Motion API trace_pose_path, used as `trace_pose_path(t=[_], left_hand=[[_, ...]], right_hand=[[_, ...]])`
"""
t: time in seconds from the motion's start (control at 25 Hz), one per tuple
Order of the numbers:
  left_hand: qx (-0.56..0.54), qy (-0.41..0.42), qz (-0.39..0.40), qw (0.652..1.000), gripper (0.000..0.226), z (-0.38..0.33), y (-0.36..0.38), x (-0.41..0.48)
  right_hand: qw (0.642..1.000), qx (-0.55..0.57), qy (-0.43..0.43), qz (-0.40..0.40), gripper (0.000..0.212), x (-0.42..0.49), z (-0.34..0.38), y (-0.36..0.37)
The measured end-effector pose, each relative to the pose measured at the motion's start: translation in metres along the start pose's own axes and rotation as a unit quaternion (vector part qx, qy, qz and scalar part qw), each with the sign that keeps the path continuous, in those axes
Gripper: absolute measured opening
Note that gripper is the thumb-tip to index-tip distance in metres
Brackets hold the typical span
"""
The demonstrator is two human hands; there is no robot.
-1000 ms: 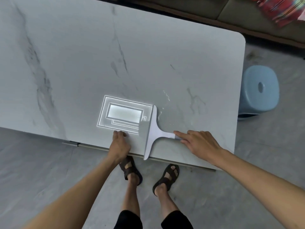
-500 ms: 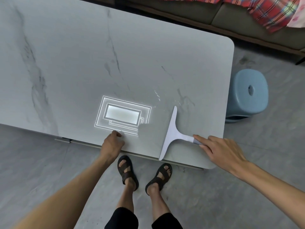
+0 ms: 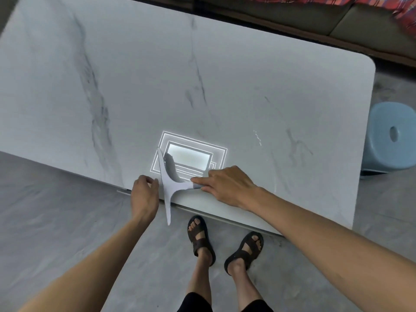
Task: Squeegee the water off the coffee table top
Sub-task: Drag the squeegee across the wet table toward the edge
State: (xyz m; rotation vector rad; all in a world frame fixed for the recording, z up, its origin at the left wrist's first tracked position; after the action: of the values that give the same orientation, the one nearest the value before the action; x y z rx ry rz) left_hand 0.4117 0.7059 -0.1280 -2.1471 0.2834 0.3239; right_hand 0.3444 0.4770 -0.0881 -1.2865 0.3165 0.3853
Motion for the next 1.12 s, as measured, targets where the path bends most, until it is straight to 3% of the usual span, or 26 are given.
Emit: trace_pose_path(t=[0.16, 0.28, 0.48, 0.68, 0.92, 1.04, 1.12], left_hand=[[-0.008, -0.011, 0.072, 0.997, 0.007, 0.005, -0.002, 0.014], [0.0, 0.001, 0.125, 0.992, 0.014, -0.006, 0.012, 0.019], [0.027, 0.083, 0.212, 0.973, 0.022, -0.043, 0.05, 0.018], [0.095, 0.171, 0.287, 0.938, 0.027, -0.079, 0.091, 0.01], [0.133, 0.213, 0.313, 0.916, 0.027, -0.112, 0.12, -0.008], [0.115, 0.217, 0.283, 0.927, 0.022, -0.125, 0.121, -0.013], [0.084, 0.186, 0.254, 0.945, 0.017, -0.132, 0.116, -0.014]], right_hand=[[1.0, -0.006, 0.015, -0.002, 0.038, 0.041, 0.015, 0.005], [0.995, 0.038, 0.086, -0.03, 0.035, 0.03, -0.024, -0.001], [0.965, 0.038, 0.255, -0.054, 0.038, -0.057, -0.125, 0.001], [0.923, 0.036, 0.38, -0.049, 0.039, -0.16, -0.182, 0.019], [0.885, 0.064, 0.457, -0.057, 0.038, -0.228, -0.198, 0.026], [0.874, 0.115, 0.458, -0.114, 0.037, -0.236, -0.193, 0.021], [0.883, 0.11, 0.442, -0.11, 0.037, -0.231, -0.185, 0.019]])
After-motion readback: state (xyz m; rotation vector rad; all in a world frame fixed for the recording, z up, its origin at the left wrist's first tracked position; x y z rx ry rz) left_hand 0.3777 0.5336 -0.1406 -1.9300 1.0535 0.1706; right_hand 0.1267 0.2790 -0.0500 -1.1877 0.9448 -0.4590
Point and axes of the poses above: each hand's wrist, its own x-axis towards the middle knuckle, its own y-axis out of the palm, z = x × y, the point moved 2 cm from there along x, towards the middle knuckle, and after that the axes turned 13 degrees about y, right-handed, at the moved point
